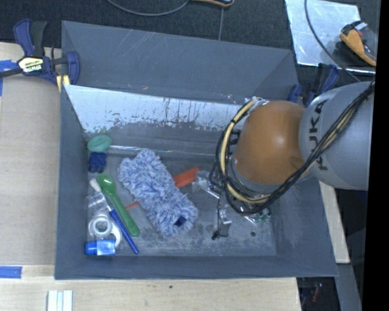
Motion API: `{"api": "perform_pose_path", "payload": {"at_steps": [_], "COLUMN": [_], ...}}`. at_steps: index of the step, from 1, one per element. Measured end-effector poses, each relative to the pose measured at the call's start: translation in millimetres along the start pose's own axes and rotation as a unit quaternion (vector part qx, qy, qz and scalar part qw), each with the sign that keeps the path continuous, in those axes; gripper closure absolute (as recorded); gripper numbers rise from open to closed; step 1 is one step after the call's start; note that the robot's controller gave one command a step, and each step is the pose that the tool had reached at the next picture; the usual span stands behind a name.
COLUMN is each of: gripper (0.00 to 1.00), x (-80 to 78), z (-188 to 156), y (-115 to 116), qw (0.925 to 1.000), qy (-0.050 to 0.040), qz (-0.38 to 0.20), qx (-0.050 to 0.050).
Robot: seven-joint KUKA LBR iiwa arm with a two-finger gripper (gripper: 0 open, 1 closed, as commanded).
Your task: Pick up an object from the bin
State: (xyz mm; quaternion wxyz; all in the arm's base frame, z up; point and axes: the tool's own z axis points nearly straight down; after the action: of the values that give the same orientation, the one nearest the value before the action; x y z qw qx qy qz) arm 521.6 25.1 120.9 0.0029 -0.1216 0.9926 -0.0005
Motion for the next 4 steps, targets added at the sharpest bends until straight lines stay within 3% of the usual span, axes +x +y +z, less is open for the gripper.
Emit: {"api": "perform_pose_path", "payload": {"at_steps": [1,2,3,4], "gripper": [0.0,0.0,0.0,1.0], "x": [-1.2,-20.6,-3.3,-25.6], "z": [50.1,17.4,46.9,48.1], "y": [77.3,79.7,76.6,125.5], "qw": [0.9989,0.9955,0.9985,0.9594], "qy": [-0.0031,-0.0037,-0.0019,-0.0076], "qz": [-0.048,-0.094,-0.054,-0.282], "qx": [0.001,0.002,0.001,0.004]}}
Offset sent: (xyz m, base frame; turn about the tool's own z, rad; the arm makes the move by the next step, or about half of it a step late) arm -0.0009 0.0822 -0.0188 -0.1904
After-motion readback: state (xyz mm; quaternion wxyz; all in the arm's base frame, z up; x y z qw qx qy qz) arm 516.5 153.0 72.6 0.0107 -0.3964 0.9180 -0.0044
